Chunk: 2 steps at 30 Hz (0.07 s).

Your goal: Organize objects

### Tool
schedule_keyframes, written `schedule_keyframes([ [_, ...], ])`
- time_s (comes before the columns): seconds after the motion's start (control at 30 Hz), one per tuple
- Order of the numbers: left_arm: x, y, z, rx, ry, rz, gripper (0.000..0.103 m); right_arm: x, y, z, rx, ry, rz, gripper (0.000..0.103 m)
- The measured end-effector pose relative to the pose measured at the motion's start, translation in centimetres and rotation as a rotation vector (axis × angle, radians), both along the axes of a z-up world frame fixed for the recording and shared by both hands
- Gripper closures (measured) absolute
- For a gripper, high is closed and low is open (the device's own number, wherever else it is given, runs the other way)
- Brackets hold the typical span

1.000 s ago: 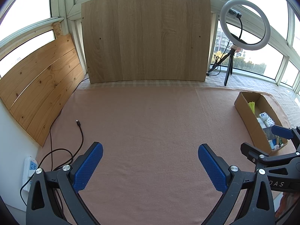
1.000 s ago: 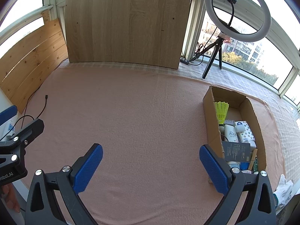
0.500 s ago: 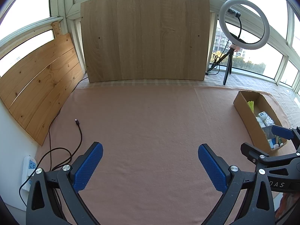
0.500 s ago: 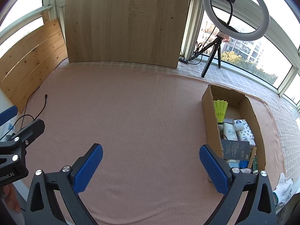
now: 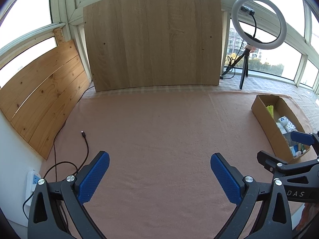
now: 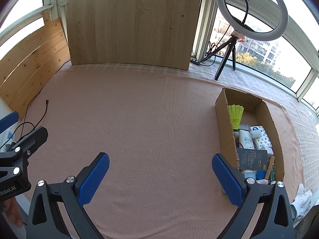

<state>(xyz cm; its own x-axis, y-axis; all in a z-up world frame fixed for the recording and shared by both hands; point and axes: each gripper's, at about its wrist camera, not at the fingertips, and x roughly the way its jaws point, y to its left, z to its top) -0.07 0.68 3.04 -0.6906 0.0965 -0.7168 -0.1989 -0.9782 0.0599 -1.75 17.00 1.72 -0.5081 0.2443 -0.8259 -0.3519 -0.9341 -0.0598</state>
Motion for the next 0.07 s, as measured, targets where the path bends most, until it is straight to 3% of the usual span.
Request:
schedule_keyframes([
  [0.07,-0.25,-0.17,-0.1,0.015,-0.007,0.004,0.0,-0.15,0.05,-0.09,-0.001,-0.001,-0.003,0.001],
])
